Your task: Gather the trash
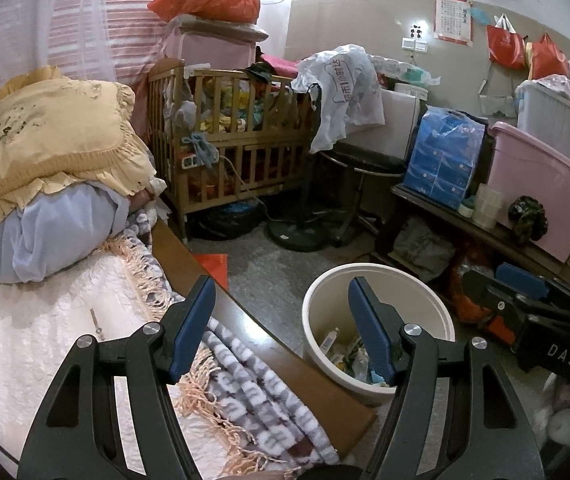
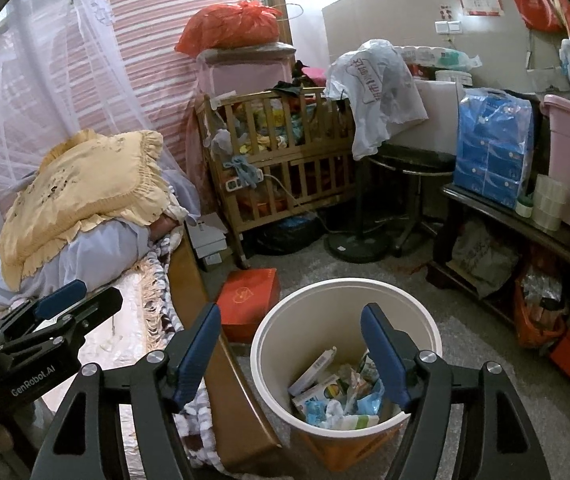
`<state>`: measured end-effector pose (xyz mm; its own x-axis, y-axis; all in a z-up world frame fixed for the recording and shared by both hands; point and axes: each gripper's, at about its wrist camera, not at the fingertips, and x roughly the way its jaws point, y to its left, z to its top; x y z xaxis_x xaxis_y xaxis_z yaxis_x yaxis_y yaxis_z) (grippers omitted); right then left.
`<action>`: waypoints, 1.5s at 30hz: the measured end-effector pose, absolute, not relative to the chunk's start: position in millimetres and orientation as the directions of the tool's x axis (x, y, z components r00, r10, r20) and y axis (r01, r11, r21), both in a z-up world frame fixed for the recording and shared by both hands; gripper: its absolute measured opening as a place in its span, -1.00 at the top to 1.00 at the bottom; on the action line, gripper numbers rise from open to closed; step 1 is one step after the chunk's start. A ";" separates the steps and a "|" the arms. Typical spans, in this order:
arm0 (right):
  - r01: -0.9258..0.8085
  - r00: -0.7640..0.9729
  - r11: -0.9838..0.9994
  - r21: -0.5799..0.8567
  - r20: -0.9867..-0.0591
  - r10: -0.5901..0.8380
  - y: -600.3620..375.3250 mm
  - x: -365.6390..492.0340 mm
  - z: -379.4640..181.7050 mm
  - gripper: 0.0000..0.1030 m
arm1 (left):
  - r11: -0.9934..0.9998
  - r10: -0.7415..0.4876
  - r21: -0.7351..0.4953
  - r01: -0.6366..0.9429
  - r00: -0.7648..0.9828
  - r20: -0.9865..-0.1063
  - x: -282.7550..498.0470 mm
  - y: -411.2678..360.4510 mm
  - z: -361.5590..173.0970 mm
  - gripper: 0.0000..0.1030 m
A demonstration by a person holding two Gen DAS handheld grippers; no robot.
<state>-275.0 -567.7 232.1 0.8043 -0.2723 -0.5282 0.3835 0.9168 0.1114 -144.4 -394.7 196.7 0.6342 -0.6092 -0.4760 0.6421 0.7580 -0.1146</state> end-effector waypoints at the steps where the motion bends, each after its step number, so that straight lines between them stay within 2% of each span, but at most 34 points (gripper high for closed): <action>1: 0.383 0.804 0.917 0.112 -0.529 -0.271 -567.8 -274.3 232.0 -0.37 | 0.759 -0.608 -0.115 0.641 0.635 -0.477 -144.3 -394.5 196.8 -0.32; 45: 0.378 0.794 0.919 0.113 -0.550 -0.259 -574.2 -272.1 220.0 -0.44 | 0.768 -0.600 -0.121 0.629 0.640 -0.481 -139.5 -391.6 196.6 -0.32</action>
<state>-272.1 -574.2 220.0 0.7938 -0.2589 -0.5503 0.3780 0.9189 0.1130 -139.5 -391.6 196.6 0.6396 -0.5997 -0.4809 0.6292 0.7678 -0.1208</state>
